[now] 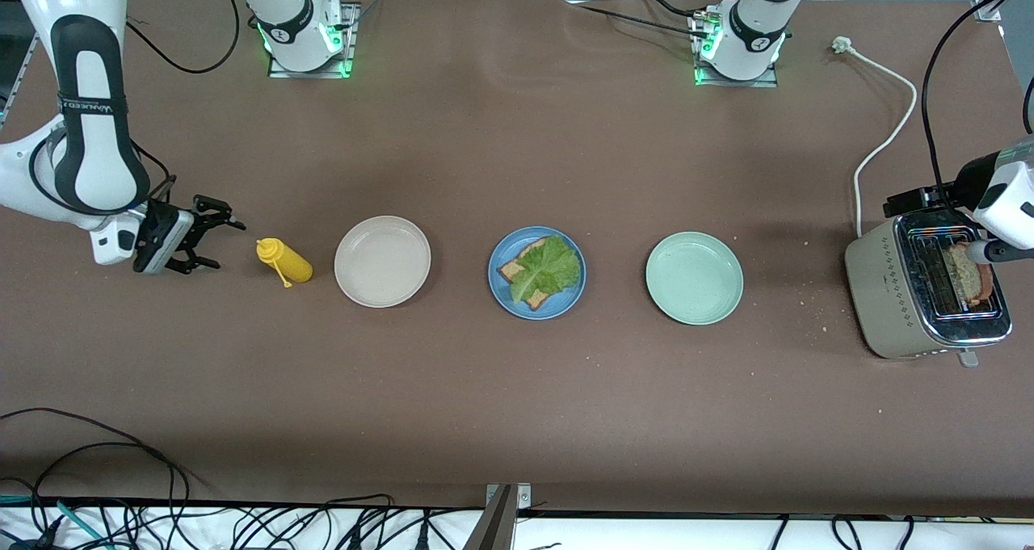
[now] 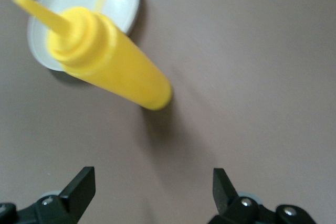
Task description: Make sandwich in blue plate with both arms
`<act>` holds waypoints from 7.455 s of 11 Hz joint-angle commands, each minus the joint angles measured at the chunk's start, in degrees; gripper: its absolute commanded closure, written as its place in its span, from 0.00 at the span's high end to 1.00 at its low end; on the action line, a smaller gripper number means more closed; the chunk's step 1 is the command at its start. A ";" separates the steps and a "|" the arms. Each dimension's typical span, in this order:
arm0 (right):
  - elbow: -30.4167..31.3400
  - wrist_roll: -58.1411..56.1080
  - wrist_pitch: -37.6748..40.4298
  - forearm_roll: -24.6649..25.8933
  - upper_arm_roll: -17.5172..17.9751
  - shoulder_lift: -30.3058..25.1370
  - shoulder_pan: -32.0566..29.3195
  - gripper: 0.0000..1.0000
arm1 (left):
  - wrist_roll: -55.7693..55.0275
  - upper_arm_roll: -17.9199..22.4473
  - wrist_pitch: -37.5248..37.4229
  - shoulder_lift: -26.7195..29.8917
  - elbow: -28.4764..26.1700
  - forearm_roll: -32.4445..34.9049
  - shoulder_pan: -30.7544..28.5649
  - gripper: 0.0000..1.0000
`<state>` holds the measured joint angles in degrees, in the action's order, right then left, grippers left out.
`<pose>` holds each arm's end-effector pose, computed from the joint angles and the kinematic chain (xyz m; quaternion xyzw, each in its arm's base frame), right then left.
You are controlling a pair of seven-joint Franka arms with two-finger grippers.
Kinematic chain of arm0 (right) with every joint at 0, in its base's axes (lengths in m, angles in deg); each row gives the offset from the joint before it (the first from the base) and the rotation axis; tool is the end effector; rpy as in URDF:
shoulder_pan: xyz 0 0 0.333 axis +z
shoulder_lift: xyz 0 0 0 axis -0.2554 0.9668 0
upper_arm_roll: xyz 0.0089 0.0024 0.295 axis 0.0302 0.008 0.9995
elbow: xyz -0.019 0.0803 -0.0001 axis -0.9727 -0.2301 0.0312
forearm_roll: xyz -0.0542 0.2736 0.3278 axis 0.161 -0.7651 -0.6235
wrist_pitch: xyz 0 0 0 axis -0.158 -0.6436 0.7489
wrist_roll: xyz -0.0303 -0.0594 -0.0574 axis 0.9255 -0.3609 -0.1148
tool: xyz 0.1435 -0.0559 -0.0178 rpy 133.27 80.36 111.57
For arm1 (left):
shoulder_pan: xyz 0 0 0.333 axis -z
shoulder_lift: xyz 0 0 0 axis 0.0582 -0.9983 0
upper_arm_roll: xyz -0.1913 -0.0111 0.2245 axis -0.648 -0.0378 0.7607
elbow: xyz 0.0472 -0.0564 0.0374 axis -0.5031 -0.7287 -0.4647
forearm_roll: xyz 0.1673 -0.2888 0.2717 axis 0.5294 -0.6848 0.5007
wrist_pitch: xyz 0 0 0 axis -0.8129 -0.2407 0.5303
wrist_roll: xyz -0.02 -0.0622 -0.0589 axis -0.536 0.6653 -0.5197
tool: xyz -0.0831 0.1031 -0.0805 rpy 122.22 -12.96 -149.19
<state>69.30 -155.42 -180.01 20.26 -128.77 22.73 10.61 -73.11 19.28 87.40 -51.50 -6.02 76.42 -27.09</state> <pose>0.5572 -0.0984 0.1480 -0.8727 -0.4265 -0.1036 0.2138 0.6088 0.0721 0.4286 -0.9899 -0.0822 0.1147 0.0130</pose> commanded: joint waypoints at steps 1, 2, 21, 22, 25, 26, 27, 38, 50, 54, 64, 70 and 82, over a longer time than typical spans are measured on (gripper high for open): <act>-0.78 -24.04 6.48 -13.96 0.09 2.54 -1.77 1.00 | 1.42 -0.02 -0.14 0.57 0.35 -0.10 -0.51 1.00; -0.87 -31.70 9.28 -18.37 0.09 4.21 -1.94 1.00 | 1.34 -0.10 -0.49 0.74 0.35 -0.10 -0.51 1.00; -13.33 -35.07 27.43 -32.67 0.79 18.11 -3.00 0.12 | 1.51 -0.10 -0.32 0.66 0.00 -0.10 -0.69 0.99; -16.22 -30.68 26.55 -29.86 0.79 18.02 -1.96 0.12 | 1.51 -0.10 -0.23 0.66 0.00 -0.10 -0.69 0.99; -26.85 -16.10 22.68 -18.28 0.53 17.67 2.35 0.13 | 1.51 -0.10 -0.32 0.74 0.00 -0.10 -0.69 0.99; -30.45 -12.22 21.45 -13.62 0.53 17.67 3.93 0.13 | 1.51 -0.10 -0.32 0.74 0.00 -0.10 -0.69 0.99; -33.80 -7.92 20.57 -8.27 0.53 17.67 6.03 0.13 | 1.51 -0.10 -0.32 0.74 0.00 -0.10 -0.69 0.99; -42.17 36.56 17.58 32.27 1.06 19.68 35.03 0.13 | 1.51 -0.10 -0.32 0.66 -0.09 -0.10 -0.78 0.99; -44.82 51.64 17.66 50.78 0.53 24.62 46.66 0.11 | 1.51 -0.10 -0.41 0.66 -0.44 -0.10 -0.78 0.99; -44.55 36.82 18.54 29.88 -1.22 20.67 36.84 0.11 | 1.51 -0.02 -0.50 0.66 0.00 -0.19 -0.86 0.99; -42.72 -12.40 42.09 -3.46 3.68 20.22 1.77 0.11 | 15.92 2.71 -0.06 -3.63 7.21 5.05 -10.09 1.00; -41.39 -37.12 43.14 -3.38 16.35 26.19 -15.21 0.11 | 15.67 2.71 8.81 -12.87 7.56 9.57 -12.20 0.93; -42.27 -36.62 45.70 -4.44 16.35 29.71 -19.17 1.00 | 12.15 2.18 12.42 -18.59 7.47 9.57 -11.24 0.38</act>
<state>28.03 -194.78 -135.27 15.75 -112.04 52.62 -6.87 -60.33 21.81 100.16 -69.28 -0.34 84.79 -38.53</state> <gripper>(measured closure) 0.396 0.317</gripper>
